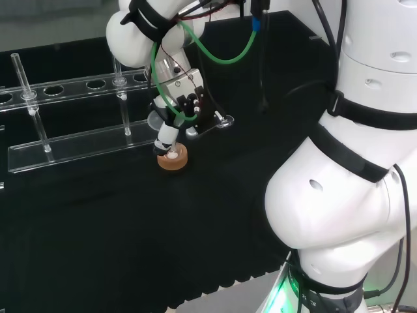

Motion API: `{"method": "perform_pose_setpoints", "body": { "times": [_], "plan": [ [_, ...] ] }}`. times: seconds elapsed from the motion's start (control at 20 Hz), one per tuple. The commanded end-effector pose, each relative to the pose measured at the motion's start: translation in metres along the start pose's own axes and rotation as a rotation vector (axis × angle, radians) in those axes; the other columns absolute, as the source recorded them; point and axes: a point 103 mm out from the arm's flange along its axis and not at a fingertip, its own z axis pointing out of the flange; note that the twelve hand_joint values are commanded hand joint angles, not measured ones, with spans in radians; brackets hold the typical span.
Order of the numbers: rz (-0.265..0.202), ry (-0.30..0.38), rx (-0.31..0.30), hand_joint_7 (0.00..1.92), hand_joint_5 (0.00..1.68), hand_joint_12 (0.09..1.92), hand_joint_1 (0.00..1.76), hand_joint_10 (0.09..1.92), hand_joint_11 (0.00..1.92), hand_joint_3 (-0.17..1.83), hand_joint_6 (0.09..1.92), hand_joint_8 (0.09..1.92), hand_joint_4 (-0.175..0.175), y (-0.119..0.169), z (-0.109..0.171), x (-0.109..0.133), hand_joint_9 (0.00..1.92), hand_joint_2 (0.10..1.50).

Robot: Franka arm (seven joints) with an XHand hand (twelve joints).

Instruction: Remove the funnel from the round-bottom flask.

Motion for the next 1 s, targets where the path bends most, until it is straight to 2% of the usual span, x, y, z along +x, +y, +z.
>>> {"method": "perform_pose_setpoints", "body": {
  "times": [0.05,0.2,0.35,0.4,0.45,0.65,0.85,1.0],
  "plan": [
    [0.005,-0.031,-0.029,0.00,0.17,1.47,0.73,0.78,0.26,0.37,0.09,0.38,-0.058,0.001,-0.001,-0.002,0.31,0.64],
    [0.009,-0.049,-0.068,0.01,0.22,1.44,0.77,0.71,0.29,0.41,0.09,0.55,-0.061,0.001,-0.004,-0.003,0.44,0.65],
    [0.018,-0.078,-0.109,0.10,0.33,1.40,0.80,0.64,0.36,0.47,0.09,0.68,-0.065,-0.001,-0.005,-0.003,0.60,0.65],
    [0.020,-0.087,-0.122,0.15,0.37,1.38,0.81,0.61,0.39,0.49,0.09,0.69,-0.066,-0.001,-0.005,-0.003,0.65,0.65],
    [0.000,-0.083,-0.142,0.19,0.41,1.37,0.82,0.60,0.42,0.51,0.09,0.70,-0.066,-0.002,-0.005,-0.005,0.68,0.65],
    [0.025,-0.097,-0.182,0.36,0.59,1.31,0.83,0.54,0.50,0.55,0.11,0.69,-0.050,-0.004,-0.009,-0.006,0.82,0.68],
    [0.047,-0.126,-0.237,0.65,0.84,1.26,0.85,0.43,0.62,0.58,0.48,0.64,0.013,-0.008,-0.017,-0.007,1.02,0.72],
    [0.054,-0.143,-0.241,0.77,0.91,1.20,0.91,0.39,0.71,0.61,0.63,0.64,0.048,-0.011,-0.024,-0.010,1.12,0.73]
  ]
}}
